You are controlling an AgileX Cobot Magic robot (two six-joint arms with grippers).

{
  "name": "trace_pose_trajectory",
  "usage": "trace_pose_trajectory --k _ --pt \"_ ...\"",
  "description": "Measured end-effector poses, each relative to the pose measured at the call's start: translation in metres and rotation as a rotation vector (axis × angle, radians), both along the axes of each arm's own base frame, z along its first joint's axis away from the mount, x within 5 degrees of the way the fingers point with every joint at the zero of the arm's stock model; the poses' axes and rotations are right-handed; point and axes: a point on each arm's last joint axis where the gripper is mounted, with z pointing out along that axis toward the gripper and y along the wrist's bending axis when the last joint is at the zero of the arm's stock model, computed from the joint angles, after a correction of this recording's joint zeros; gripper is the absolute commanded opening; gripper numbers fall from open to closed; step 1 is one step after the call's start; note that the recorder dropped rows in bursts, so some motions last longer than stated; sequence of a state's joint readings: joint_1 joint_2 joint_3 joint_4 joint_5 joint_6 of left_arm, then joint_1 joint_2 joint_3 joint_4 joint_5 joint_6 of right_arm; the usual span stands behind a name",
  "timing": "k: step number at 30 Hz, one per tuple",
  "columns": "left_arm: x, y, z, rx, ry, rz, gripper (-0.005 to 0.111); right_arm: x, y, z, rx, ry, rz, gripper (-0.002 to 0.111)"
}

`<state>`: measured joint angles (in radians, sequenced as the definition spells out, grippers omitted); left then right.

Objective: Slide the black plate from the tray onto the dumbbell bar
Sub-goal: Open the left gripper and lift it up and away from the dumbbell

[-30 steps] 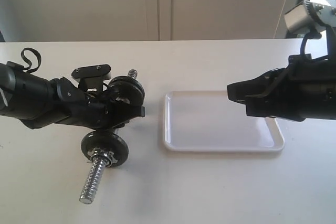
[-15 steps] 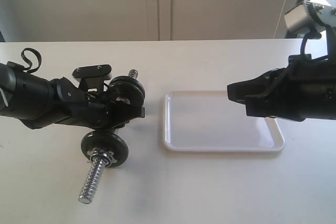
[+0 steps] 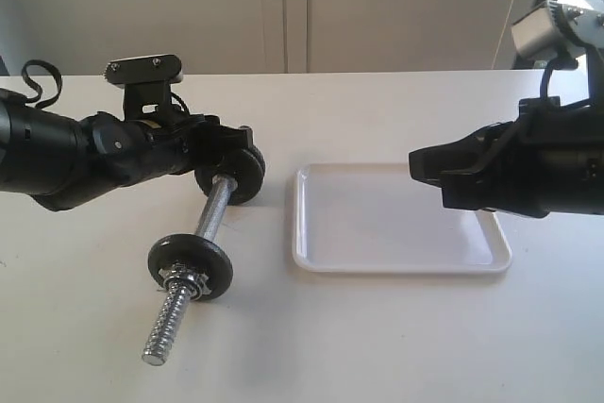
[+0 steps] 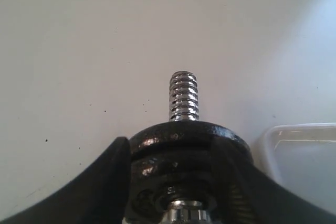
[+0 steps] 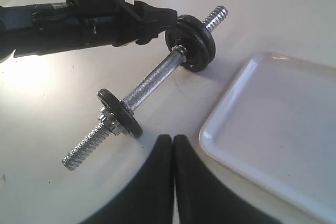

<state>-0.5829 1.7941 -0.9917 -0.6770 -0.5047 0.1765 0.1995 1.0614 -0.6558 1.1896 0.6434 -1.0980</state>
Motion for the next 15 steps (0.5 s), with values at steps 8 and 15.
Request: trace_pose_trajectory --k 8,15 --pt "-0.006 0.0 0.013 -0.003 0.016 -0.037 0.05 0.001 -0.001 0.0 -0.002 -0.004 -0.009 0.0" --pt "-0.035 0.0 0.058 0.097 -0.009 -0.292 0.017 0.001 -0.001 0.0 -0.004 -0.008 -0.017 0.0"
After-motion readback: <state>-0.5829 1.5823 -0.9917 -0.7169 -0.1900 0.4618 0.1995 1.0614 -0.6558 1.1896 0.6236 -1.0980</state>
